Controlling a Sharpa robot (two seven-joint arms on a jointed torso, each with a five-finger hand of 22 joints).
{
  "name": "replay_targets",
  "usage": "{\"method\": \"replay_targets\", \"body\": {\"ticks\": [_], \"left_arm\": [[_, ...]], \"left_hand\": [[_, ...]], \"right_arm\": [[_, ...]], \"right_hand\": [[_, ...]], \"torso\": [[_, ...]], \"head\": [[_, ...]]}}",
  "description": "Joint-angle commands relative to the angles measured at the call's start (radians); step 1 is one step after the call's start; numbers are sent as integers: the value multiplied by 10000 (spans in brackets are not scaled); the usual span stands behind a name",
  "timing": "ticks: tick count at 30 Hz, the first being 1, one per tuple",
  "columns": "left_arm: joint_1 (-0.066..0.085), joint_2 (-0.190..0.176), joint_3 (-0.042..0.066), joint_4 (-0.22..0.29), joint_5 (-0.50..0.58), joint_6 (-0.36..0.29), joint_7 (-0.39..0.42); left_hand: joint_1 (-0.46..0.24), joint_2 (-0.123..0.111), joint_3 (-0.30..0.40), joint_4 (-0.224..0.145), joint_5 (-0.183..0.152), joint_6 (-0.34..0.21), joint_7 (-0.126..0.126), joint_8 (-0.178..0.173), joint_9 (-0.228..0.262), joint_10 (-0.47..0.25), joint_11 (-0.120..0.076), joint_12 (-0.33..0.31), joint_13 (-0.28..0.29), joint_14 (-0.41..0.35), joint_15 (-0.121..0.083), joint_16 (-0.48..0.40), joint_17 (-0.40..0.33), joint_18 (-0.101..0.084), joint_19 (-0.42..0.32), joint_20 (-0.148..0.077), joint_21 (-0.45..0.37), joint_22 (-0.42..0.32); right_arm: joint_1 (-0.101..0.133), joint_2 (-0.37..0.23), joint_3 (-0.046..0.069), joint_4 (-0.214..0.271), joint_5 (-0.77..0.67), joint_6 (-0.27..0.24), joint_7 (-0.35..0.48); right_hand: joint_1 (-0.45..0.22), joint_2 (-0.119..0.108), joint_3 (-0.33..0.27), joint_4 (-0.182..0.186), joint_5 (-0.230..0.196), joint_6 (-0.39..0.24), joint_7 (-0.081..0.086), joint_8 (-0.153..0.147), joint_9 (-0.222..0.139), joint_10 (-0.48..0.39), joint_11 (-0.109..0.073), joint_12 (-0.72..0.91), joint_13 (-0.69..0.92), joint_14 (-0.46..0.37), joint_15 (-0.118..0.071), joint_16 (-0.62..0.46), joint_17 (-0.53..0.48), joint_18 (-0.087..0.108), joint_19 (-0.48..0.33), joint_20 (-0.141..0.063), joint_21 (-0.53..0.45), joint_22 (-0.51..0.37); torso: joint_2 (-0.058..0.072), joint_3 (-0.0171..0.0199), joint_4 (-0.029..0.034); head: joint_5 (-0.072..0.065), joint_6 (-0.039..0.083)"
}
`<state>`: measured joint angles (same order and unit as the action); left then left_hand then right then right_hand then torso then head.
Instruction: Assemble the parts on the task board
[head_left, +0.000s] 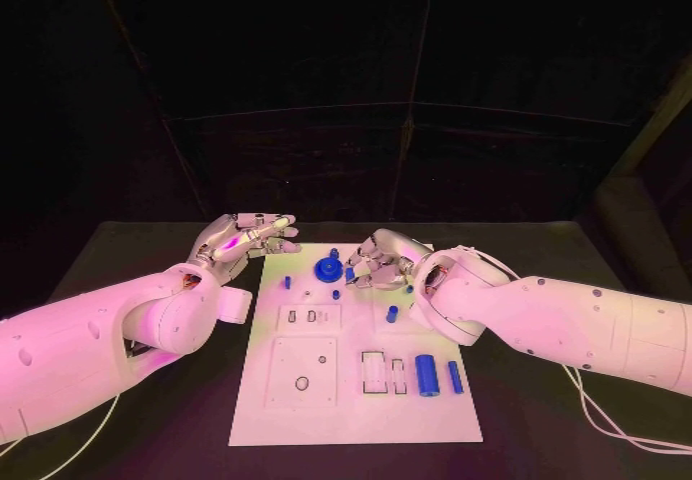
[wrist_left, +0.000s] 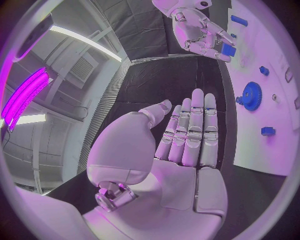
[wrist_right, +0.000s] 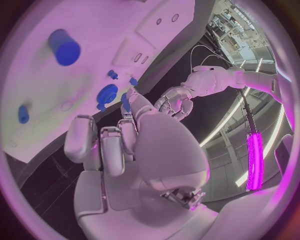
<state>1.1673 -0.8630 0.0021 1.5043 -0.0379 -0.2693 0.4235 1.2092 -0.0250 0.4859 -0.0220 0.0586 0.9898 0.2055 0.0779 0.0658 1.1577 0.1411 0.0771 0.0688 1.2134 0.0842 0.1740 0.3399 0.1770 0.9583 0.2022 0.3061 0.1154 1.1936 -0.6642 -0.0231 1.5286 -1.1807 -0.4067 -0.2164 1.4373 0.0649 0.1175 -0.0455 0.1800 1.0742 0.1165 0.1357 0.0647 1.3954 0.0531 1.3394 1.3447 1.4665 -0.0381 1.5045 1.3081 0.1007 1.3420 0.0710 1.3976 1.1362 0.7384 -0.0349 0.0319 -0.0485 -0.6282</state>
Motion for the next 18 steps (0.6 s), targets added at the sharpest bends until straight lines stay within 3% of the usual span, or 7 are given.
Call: {"method": "replay_targets", "body": {"ticks": [1, 5, 7, 11, 15, 18], "left_arm": [[35, -23, 8, 26, -66, 96, 120], [51, -20, 8, -19, -66, 92, 125], [55, -19, 8, -38, -66, 91, 121], [62, -12, 8, -62, -66, 95, 114], [66, -2, 8, -82, -66, 104, 107], [68, 6, 8, -94, -66, 114, 101]], "left_hand": [[-16, -76, 39, 5, 3, 20, 62, -51, -4, -31, 26, -38, -11, 53, 22, -42, 13, 55, 40, -10, -43, -9], [-16, -76, 39, 5, 3, 20, 62, -51, -4, -31, 26, -38, -11, 53, 22, -42, 13, 55, 40, -10, -43, -9], [-16, -76, 39, 5, 3, 20, 62, -51, -4, -31, 26, -38, -11, 53, 22, -42, 13, 55, 40, -10, -43, -9], [-16, -76, 39, 5, 3, 20, 62, -51, -4, -31, 26, -38, -11, 53, 22, -42, 13, 55, 40, -10, -43, -9], [-16, -76, 39, 5, 3, 20, 62, -51, -4, -31, 26, -38, -11, 53, 22, -42, 13, 55, 40, -10, -43, -9], [-27, -83, 42, 6, 3, 18, 65, -53, -4, -31, 28, -41, -11, 54, 25, -45, 15, 55, 40, -8, -43, -10]], "right_arm": [[-14, 331, 0, -103, -959, 334, -1021], [-110, 728, -4, -207, -1476, 500, -1259], [-155, 888, -5, -245, -1725, 613, -1343], [-248, 1148, -7, -317, -2062, 774, -1458], [-335, 1320, -10, -349, -2283, 858, -1525], [-394, 1407, -12, -358, -2433, 908, -1617]], "right_hand": [[-124, -7, 333, 239, -44, 212, -57, 47, 42, 231, -264, -41, -337, 750, -43, -22, 1185, -132, -12, -26, 12, -12], [-124, -7, 333, 239, -44, 212, -57, 47, 42, 231, -264, -41, -337, 750, -43, -22, 1185, -132, -12, -26, 12, -12], [-174, -67, 420, 202, -59, 244, -68, 48, 48, 229, -274, -48, -338, 749, -50, -25, 1181, -132, -9, -30, 12, -8], [-222, -123, 476, 178, -77, 252, -69, 41, 47, 223, -276, -60, -345, 750, -54, -24, 1184, -133, -5, -35, 12, -1], [-305, -175, 554, 171, -84, 211, -52, 0, 36, 219, -265, -68, -347, 747, -50, -32, 1170, -135, -3, -35, 11, 0], [-429, -219, 607, 203, -120, 186, -37, -32, 31, 221, -252, -68, -342, 750, -38, -28, 1179, -136, -5, -29, 7, -5]], "torso": [[-43, -57, 45], [-68, -43, 37], [-64, -45, 42], [-56, -44, 60], [-47, -36, 71], [-48, -31, 43]], "head": [[72, -45], [279, -85], [393, -44], [422, -103], [534, -159], [601, -221]]}}
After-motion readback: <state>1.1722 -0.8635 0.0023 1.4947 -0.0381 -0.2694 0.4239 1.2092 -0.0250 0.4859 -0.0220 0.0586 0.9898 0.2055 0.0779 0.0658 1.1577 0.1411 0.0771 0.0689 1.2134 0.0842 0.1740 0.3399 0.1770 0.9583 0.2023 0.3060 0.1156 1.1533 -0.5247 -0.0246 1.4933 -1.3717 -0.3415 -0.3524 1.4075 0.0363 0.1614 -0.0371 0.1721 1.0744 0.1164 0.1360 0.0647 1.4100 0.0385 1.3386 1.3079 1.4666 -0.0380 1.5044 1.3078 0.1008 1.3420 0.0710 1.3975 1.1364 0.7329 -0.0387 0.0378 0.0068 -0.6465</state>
